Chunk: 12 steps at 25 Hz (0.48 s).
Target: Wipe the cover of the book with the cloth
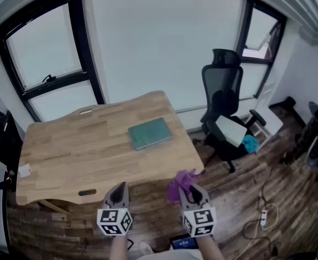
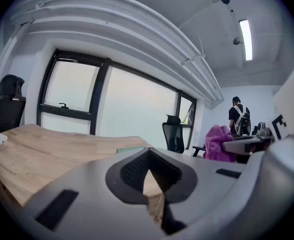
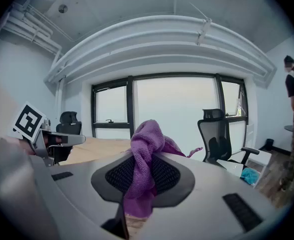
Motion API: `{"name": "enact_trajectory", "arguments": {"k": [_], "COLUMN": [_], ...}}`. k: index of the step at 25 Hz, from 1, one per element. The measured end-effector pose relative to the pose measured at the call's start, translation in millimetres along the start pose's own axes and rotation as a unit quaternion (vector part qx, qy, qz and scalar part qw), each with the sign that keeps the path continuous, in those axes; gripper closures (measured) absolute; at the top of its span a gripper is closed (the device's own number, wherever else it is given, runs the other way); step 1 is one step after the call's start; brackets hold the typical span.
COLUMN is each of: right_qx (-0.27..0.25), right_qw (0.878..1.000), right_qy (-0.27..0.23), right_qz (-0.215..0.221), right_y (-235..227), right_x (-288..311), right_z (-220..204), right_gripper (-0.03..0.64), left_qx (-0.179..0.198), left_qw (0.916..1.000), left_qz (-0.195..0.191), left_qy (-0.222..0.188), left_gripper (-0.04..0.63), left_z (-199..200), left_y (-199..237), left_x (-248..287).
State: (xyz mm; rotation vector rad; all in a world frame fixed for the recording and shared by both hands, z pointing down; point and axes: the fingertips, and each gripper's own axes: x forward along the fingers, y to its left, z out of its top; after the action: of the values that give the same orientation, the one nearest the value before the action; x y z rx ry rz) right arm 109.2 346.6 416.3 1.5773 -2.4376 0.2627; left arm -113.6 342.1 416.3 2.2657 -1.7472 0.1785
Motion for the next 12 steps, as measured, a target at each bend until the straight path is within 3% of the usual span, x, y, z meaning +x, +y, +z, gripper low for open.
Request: {"name": "enact_trajectory", "arguments": {"k": [12], "right_qx": [0.009], "right_qw": [1.0], "right_qy": [-0.009], "right_qz": [0.012], "right_y": [-35.1], "right_x": [-10.6], "right_z": [-5.4], "right_gripper": [0.537], "left_qx": [0.008], "left_qw": [0.9996], "left_qz": [0.028], "left_qy": [0.0], "left_gripper": [0.594], "left_z": [3.2], "left_y": [-25.1], "left_x": [4.1]}}
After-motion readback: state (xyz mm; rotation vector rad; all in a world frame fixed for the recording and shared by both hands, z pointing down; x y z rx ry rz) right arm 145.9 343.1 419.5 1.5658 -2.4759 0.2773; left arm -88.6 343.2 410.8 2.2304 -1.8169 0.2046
